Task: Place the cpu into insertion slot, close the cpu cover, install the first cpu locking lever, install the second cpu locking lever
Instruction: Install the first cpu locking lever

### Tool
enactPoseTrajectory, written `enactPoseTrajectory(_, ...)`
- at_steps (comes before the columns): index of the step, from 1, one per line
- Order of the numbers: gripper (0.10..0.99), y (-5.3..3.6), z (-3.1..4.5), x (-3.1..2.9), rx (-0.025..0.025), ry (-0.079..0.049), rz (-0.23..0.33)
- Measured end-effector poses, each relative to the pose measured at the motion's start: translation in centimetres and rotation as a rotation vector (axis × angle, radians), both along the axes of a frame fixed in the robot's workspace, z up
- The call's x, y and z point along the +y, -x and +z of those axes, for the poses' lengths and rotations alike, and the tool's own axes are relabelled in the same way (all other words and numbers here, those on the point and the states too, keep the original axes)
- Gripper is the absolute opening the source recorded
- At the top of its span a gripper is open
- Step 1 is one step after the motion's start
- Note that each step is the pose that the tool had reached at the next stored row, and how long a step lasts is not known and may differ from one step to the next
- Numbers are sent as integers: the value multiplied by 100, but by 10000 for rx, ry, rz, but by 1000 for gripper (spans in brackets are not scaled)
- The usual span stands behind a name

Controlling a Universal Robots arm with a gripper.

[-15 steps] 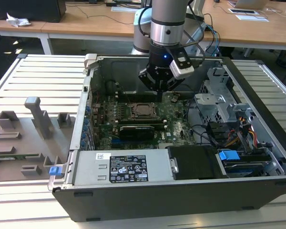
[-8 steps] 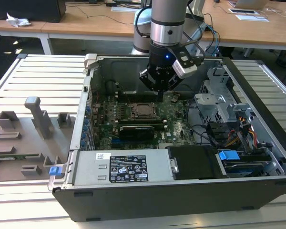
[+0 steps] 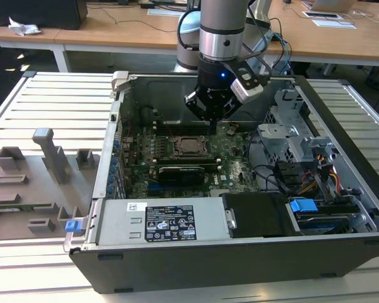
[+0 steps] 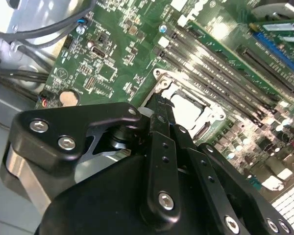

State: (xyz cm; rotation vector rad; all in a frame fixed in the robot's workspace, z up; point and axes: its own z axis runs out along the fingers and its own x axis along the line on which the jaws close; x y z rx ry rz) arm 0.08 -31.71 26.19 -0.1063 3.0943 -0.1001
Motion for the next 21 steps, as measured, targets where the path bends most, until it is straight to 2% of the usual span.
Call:
enactPoseTrajectory(2,106,0,0,0,0,-217,-10)
enactPoseTrajectory(4,106,-1,-1,1,7,-234,-11)
enactPoseTrajectory(5,106,-3,-1,0,57,-236,-11)
enactPoseTrajectory(6,106,-7,-3,0,207,-234,-13)
enactPoseTrajectory(7,106,-13,-5,0,459,-233,-17)
enactPoseTrajectory(8,106,-18,-6,0,609,-233,-16)
enactPoseTrajectory(9,106,-19,-5,0,668,-230,-17)
enactPoseTrajectory(12,106,-18,-5,0,673,-231,-19)
enactPoseTrajectory(17,106,95,-6,0,672,-232,-19)
enactPoseTrajectory(21,106,218,-6,0,672,-232,-17)
